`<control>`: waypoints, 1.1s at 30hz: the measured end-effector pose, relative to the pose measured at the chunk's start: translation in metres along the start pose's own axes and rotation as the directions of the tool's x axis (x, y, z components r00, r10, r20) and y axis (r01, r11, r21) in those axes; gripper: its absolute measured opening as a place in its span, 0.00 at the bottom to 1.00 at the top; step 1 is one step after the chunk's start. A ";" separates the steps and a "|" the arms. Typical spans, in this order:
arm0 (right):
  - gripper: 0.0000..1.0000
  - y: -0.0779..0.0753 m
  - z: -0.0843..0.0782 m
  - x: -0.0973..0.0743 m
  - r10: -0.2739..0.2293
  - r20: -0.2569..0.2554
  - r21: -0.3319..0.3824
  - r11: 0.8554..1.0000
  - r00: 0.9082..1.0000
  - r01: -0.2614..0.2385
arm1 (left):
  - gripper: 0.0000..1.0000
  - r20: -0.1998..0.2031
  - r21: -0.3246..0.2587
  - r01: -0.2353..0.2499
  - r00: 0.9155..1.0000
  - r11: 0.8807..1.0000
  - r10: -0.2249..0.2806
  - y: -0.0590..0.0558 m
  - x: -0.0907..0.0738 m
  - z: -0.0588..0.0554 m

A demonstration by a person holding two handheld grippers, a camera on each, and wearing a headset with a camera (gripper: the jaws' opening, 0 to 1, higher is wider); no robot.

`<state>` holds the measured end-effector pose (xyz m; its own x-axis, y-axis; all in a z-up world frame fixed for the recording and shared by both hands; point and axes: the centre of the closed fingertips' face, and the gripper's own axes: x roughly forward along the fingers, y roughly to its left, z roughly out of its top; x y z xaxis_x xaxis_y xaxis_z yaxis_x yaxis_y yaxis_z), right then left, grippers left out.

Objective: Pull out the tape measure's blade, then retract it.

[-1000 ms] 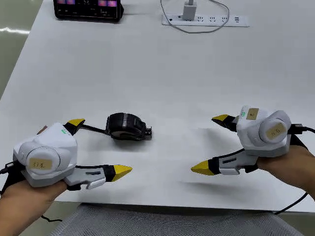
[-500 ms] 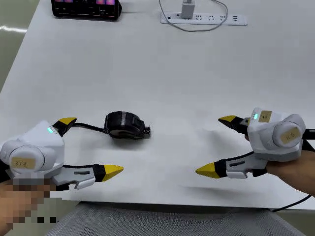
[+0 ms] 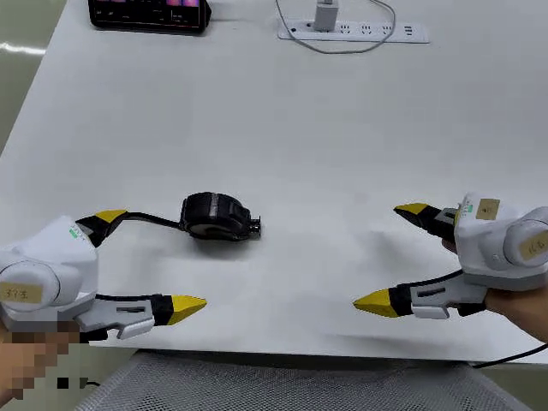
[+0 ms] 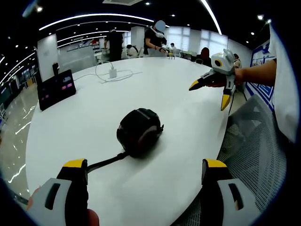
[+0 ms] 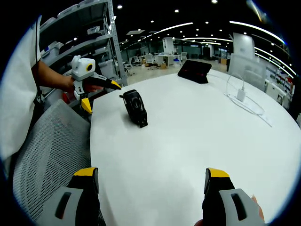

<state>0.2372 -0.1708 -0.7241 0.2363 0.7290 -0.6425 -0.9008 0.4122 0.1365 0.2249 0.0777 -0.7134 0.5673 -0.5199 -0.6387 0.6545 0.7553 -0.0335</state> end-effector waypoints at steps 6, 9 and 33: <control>0.93 -0.005 -0.003 -0.011 -0.025 0.016 0.017 1.000 1.000 0.025 | 0.99 -0.001 -0.002 0.021 1.000 1.000 -0.021 -0.002 -0.003 -0.001; 0.93 -0.006 -0.006 -0.016 -0.035 0.013 0.020 0.999 0.999 0.035 | 0.99 -0.004 0.001 0.028 1.000 1.000 -0.028 -0.003 -0.004 -0.001; 0.93 -0.008 -0.027 -0.049 -0.080 -0.015 0.066 0.995 0.997 0.081 | 0.99 -0.017 -0.002 0.039 0.999 0.999 -0.039 -0.005 -0.012 -0.005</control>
<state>0.2228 -0.2240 -0.7139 0.3021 0.6853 -0.6626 -0.8526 0.5051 0.1337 0.2124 0.0820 -0.7099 0.5323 -0.5422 -0.6502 0.6751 0.7353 -0.0605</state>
